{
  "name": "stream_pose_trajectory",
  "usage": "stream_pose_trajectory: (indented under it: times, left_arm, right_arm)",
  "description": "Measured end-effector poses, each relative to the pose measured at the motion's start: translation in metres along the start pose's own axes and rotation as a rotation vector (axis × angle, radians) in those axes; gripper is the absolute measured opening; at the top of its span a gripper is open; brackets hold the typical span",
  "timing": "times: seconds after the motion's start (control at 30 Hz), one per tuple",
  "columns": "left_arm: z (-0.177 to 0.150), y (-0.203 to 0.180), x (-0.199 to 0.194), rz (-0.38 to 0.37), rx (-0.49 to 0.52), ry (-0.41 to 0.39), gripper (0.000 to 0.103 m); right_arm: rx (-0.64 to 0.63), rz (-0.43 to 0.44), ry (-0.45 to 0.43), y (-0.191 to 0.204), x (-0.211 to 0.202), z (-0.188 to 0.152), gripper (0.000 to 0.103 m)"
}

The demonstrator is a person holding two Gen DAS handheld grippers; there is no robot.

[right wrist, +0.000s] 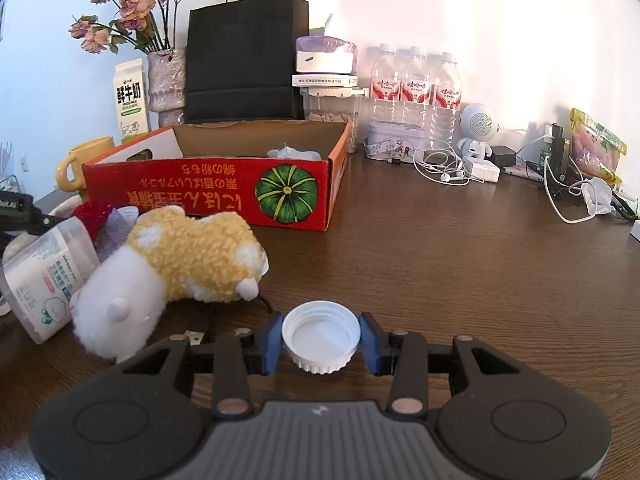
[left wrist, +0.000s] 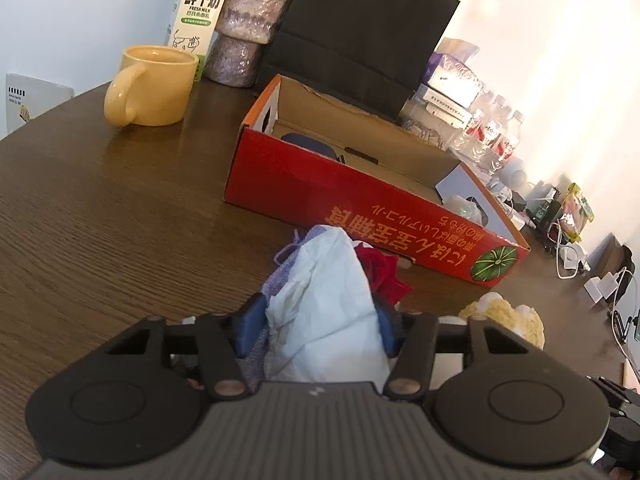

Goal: Organize objects
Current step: 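Grasp the white cloth with the left gripper while the right gripper holds the cap, then carry the white cloth and bottle cap into the box, opening both grippers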

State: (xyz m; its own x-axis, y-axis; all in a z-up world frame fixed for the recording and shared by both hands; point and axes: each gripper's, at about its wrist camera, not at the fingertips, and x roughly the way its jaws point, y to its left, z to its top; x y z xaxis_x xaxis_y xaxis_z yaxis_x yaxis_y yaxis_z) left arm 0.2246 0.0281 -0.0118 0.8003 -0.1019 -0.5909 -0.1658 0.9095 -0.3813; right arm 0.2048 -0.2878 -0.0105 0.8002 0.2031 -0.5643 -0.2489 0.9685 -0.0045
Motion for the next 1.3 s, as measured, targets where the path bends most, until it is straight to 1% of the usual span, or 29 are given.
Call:
stream_pose_trajectory:
  times: [0.03,0.23,0.3,0.33,0.47,0.6,0.97,1.13,1.3]
  left_arm:
    - [0.0,0.001,-0.002,-0.001,0.001,-0.003,0.046]
    - [0.0,0.0,-0.014,-0.007,0.025,-0.025,0.032]
    - [0.0,-0.001,-0.019,-0.009,0.046,-0.037,0.026]
    - [0.0,-0.001,-0.02,-0.005,0.056,-0.039,0.009]
    - [-0.001,0.003,-0.02,0.014,0.065,-0.032,0.008]
    - [-0.001,0.005,-0.025,0.004,0.055,-0.045,0.008]
    - [0.006,0.002,-0.046,-0.012,0.096,-0.107,0.008]
    - [0.011,0.002,-0.054,-0.019,0.113,-0.131,0.008]
    - [0.018,-0.005,-0.06,-0.034,0.14,-0.157,0.008]
  right_arm:
    - [0.0,0.0,0.0,0.0,0.0,0.0,0.039]
    - [0.004,-0.002,0.002,-0.001,0.0,-0.001,0.039]
    - [0.003,-0.003,0.002,-0.001,0.0,-0.001,0.039]
    - [0.001,-0.004,0.001,0.0,0.0,-0.001,0.039]
    - [0.0,-0.006,0.0,0.0,-0.001,-0.002,0.039]
    - [-0.004,-0.006,-0.002,0.0,-0.001,-0.002,0.039]
    - [-0.023,-0.02,-0.031,0.006,-0.008,-0.001,0.039]
    - [-0.033,-0.019,-0.069,0.013,-0.018,0.007,0.039]
    - [-0.051,-0.008,-0.112,0.023,-0.027,0.024,0.039]
